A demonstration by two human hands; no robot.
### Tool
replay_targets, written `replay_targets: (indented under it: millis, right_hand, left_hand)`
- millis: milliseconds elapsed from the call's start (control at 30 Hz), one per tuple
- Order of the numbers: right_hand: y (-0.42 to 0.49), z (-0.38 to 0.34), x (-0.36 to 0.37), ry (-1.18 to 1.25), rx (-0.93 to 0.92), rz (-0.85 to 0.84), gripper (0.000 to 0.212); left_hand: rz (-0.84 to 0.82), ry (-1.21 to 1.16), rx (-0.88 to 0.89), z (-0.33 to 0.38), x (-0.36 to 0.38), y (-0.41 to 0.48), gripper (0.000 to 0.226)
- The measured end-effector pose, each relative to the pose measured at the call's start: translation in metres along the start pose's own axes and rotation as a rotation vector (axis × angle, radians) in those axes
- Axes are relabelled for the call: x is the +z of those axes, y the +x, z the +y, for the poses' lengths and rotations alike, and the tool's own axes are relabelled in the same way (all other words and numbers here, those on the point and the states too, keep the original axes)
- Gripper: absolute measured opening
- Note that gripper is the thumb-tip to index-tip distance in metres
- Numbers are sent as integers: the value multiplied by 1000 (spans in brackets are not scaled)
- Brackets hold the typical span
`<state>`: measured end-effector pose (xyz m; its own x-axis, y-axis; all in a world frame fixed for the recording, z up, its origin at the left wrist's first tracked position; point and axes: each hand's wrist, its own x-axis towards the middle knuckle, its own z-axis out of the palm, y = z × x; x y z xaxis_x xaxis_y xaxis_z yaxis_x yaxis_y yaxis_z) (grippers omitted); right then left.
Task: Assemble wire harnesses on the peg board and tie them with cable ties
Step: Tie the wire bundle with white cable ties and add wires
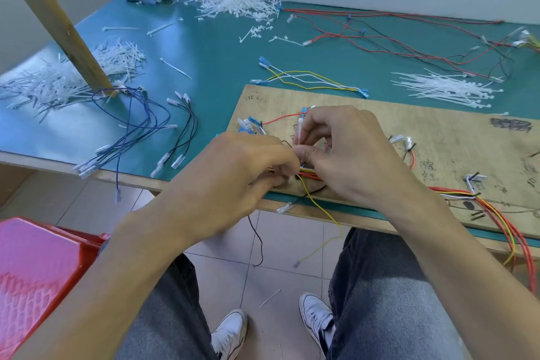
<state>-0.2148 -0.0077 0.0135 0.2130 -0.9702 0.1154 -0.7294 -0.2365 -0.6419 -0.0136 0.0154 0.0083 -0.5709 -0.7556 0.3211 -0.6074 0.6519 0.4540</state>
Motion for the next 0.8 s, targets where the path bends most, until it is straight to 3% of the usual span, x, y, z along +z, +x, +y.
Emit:
replay_targets:
  millis: [267,400,800]
  right_hand:
    - [-6,5,2,-71,0,136,17]
    - [-3,3,8,-113,8,99,13]
    - [-1,11,5,-64,38,70,18]
  left_hand:
    - [21,140,174,-3,3,4,7]
    - [42,216,244,-3,1,4,19]
    - [107,386,186,-11,8,-8,19]
